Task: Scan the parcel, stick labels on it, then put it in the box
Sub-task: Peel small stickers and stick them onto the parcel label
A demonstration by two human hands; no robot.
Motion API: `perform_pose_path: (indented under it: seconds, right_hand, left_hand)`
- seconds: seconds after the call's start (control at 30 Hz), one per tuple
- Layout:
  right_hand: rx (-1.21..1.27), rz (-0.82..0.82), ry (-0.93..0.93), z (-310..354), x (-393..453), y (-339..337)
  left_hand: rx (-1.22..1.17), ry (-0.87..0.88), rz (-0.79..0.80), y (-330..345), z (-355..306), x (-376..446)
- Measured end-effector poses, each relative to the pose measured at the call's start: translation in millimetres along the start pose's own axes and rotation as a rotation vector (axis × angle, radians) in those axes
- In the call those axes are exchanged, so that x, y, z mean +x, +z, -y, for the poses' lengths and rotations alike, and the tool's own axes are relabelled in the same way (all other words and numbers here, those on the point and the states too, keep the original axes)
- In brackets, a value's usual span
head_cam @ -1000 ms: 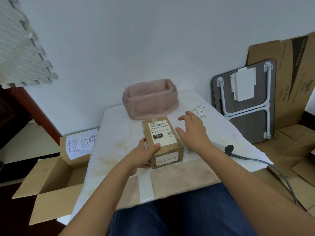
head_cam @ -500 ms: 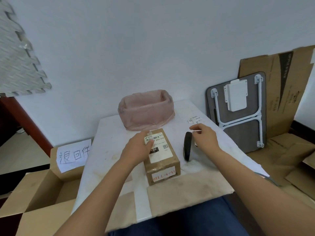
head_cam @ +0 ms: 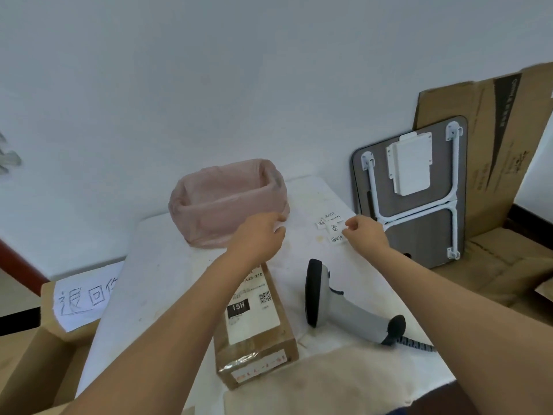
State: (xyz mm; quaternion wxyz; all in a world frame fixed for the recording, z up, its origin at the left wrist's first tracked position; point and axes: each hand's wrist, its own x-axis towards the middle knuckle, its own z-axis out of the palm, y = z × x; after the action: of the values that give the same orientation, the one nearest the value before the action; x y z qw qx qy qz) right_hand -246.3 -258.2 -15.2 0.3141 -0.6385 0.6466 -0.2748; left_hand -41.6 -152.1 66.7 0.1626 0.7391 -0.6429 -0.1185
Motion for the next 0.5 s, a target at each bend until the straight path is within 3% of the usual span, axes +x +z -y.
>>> perform_pose_path:
  seconds: [0.2, 0.5]
  right_hand:
    - [-0.236, 0.085, -0.034, -11, 16, 13]
    - [-0.155, 0.038, -0.095, -17, 15, 14]
  left_hand:
    - [0.0, -0.006, 0.047, 11, -10, 25]
    - [0.002, 0.002, 0.06, 18, -22, 32]
